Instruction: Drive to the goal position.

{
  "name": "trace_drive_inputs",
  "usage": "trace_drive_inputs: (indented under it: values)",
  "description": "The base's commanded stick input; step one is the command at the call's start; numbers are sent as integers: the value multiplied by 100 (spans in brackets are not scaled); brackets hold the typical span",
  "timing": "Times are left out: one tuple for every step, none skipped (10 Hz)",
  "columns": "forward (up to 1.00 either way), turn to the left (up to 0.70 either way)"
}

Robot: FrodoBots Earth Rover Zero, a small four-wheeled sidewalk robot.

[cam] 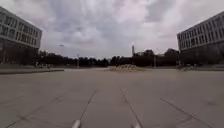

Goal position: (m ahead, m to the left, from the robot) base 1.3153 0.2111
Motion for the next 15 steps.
trace_drive_inputs:
  values:
    - [85,0]
    - [85,0]
    - [85,0]
    - [85,0]
    - [85,0]
    - [85,0]
    - [85,0]
    - [85,0]
    - [85,0]
    - [85,0]
    - [85,0]
    - [85,0]
    - [85,0]
    - [85,0]
    - [85,0]
